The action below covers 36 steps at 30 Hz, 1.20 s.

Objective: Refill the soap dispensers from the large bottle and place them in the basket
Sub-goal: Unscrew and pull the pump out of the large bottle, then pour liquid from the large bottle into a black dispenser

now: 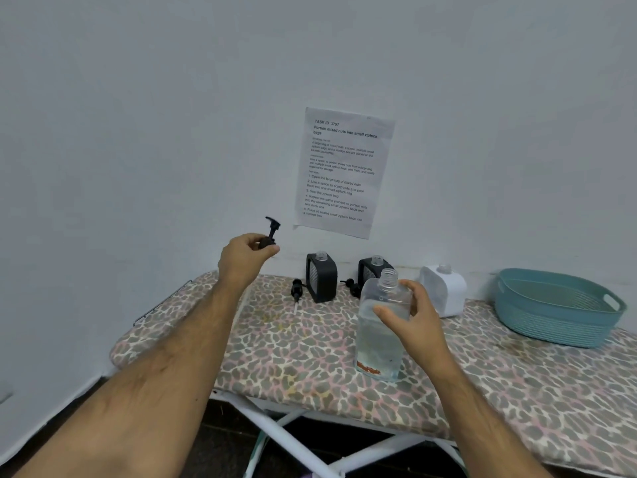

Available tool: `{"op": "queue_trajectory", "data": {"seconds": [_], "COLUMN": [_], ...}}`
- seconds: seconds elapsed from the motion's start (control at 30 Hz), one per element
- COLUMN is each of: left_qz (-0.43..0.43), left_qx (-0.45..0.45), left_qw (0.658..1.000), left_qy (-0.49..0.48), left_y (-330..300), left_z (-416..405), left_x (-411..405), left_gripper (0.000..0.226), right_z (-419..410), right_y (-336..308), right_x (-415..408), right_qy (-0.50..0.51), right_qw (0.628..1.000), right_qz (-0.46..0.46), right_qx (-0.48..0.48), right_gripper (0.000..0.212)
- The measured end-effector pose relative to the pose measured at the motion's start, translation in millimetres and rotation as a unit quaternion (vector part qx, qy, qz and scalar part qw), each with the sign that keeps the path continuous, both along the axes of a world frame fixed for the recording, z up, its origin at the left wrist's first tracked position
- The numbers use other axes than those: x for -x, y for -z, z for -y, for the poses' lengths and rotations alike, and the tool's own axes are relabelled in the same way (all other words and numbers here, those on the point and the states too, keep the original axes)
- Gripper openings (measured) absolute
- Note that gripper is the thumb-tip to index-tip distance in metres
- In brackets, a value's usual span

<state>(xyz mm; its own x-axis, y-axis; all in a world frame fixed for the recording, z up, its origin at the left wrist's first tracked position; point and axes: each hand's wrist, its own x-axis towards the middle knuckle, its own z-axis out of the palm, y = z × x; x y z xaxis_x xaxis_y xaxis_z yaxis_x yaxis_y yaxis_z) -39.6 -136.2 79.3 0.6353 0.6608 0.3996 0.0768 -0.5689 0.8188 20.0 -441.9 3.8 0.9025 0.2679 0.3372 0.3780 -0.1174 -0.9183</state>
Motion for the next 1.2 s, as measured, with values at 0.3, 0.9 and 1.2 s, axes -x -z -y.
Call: {"op": "queue_trajectory", "data": {"seconds": [0.3, 0.9, 1.2], "left_qz": [-0.276, -0.368, -0.176], "left_qx": [-0.126, -0.189, -0.163], "left_qw": [0.948, 0.900, 0.969], "left_qy": [-0.101, -0.135, -0.055], "left_y": [55.4, 129.3, 96.0], "left_z": [-64.5, -59.5, 1.2], "left_x": [-6.3, -23.7, -55.6], "left_gripper": [0.027, 0.045, 0.063], "right_z": [-7.9, -13.4, -15.2], "right_y": [9.0, 16.6, 18.5], "right_x": [-8.3, -11.4, -11.9], "right_qy": [0.005, 0.018, 0.022], "right_qw": [0.999, 0.998, 0.997], "right_qz": [0.023, 0.050, 0.063], "right_qx": [-0.025, -0.030, -0.037], "right_gripper": [0.059, 0.060, 0.062]}}
